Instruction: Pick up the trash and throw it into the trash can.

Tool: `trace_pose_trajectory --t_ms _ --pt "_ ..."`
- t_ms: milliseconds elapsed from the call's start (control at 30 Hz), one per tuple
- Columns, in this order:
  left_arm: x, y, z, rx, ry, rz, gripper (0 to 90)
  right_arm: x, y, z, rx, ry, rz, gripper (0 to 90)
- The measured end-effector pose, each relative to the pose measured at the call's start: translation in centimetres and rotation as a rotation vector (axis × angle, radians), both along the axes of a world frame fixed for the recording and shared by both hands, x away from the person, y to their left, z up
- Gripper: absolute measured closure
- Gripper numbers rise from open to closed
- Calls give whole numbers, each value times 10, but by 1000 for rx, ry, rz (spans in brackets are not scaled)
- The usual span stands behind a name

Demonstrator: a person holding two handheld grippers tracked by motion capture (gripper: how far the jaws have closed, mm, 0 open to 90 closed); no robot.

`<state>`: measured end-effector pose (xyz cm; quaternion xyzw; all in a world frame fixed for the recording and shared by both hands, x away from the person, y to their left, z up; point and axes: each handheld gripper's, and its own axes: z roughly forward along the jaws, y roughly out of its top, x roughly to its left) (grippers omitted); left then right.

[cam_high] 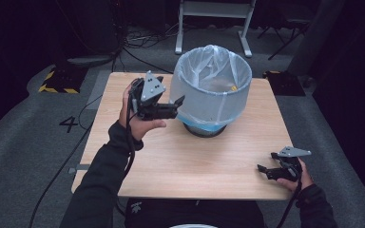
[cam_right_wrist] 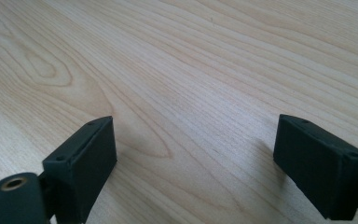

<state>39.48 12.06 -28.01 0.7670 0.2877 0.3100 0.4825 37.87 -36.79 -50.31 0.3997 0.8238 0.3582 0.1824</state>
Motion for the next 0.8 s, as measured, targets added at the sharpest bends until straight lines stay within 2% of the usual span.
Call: trace_pose_trajectory --t_ms 33,67,100,133,233,267,333,367,400,433,467,500,533,567,600,667,800 --pt "-1 3 -9 8 12 3 159 0 0 0 0 1 1 131" --pt "-5 8 -28 41 31 16 159 0 0 0 -2 1 0 131" --pt "-5 8 -28 41 31 16 161 0 0 0 -2 0 0 131" --pt "-10 14 -47 91 29 16 166 0 0 0 -2 0 0 131" --pt "-15 22 -76 112 59 24 164 0 0 0 -1 1 0 131" --pt "-15 22 -76 112 59 24 164 0 0 0 -1 1 0 131" --pt "-17 26 -95 124 106 21 162 0 0 0 -2 1 -1 131" --pt "-17 29 -104 141 132 17 162 0 0 0 -2 1 -1 131" --pt "-16 32 -121 175 156 21 162 -1 0 0 0 0 -9 131" --pt "-16 32 -121 175 156 21 161 -1 1 0 0 -1 -11 131" --pt "-17 34 -136 191 204 21 161 -1 1 0 0 -1 -12 131" --pt "-17 34 -136 191 204 21 163 -1 1 0 0 -1 -12 131" --pt "-17 36 -150 184 237 28 162 -1 1 0 0 -1 -11 131" --pt "-16 38 -156 183 246 24 162 -1 1 0 0 0 -12 131" --pt "-17 39 -162 176 277 26 162 -1 1 0 0 -1 -11 131" --pt "-18 40 -168 184 289 25 162 -1 0 0 0 0 -10 131" --pt "-21 44 -185 222 342 8 162 -1 1 0 0 0 -11 131"
